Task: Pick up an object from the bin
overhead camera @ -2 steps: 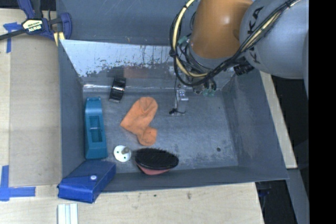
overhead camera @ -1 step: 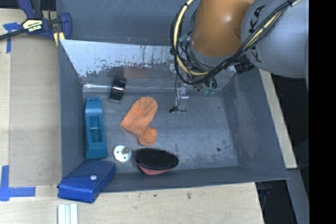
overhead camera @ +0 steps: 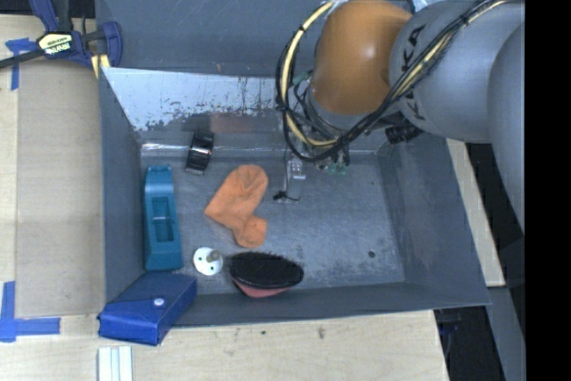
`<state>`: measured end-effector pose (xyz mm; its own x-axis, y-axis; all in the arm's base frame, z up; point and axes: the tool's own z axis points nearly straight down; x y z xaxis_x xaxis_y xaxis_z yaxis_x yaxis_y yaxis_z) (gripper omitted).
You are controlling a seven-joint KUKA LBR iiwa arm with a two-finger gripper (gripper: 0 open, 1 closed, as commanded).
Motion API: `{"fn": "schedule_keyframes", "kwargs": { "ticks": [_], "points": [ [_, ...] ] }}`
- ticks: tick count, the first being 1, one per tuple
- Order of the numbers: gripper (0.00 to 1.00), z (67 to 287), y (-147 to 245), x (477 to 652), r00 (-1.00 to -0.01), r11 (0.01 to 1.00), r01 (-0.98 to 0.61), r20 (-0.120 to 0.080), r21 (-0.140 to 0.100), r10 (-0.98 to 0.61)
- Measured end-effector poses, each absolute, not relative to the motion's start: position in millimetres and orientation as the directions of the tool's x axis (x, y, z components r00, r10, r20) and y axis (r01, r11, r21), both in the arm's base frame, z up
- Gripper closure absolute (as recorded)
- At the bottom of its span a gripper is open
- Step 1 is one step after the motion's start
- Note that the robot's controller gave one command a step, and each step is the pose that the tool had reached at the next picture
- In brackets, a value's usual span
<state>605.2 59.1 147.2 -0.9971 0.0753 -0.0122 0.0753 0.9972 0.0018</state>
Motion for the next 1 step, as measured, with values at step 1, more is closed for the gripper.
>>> {"fn": "schedule_keyframes", "kwargs": {
  "ticks": [1],
  "points": [
    [0.0, 101.2, 83.9, 605.4, -0.996, 0.996, 0.087, -0.001, 0.0, 0.087]
  ]
}}
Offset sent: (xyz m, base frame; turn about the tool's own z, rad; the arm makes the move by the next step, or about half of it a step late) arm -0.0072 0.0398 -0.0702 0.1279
